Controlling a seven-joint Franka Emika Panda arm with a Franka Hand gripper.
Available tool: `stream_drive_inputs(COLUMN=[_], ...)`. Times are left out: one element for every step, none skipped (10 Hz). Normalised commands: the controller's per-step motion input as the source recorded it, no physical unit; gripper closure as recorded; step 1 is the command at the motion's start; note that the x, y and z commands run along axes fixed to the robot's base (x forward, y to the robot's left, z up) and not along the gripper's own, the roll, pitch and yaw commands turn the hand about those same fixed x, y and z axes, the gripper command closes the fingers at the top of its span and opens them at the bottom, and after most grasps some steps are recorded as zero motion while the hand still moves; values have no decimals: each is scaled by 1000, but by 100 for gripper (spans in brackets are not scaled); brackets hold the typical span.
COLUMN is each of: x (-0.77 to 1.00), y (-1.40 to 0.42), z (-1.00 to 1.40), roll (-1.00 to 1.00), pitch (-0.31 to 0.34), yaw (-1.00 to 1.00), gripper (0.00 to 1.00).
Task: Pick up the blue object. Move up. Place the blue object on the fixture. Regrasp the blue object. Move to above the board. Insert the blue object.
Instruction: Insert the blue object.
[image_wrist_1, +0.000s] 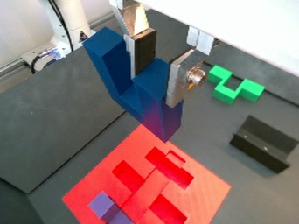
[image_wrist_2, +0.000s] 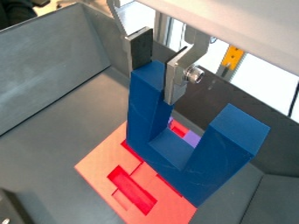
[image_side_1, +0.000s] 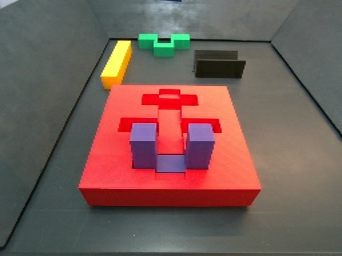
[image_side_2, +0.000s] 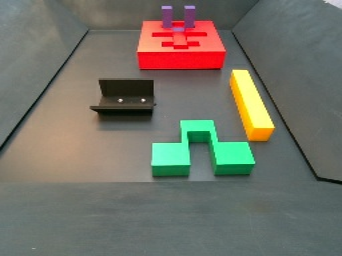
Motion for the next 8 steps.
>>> stream_drive_inputs(x=[0,229,294,309,360,306,-46,-69], y=[-54,526,574,591,577,280,-380,-529], z=[-11,-9,0,0,0,-417,-517,-434], roll=[0,-500,-500,-500,-500,-344,91,180], pitch=[0,-177,-137,-146,-176,-186,-333,-341], yaw=[0,-31,0,0,0,0,243,151], gripper=[100,100,100,100,100,100,100,100])
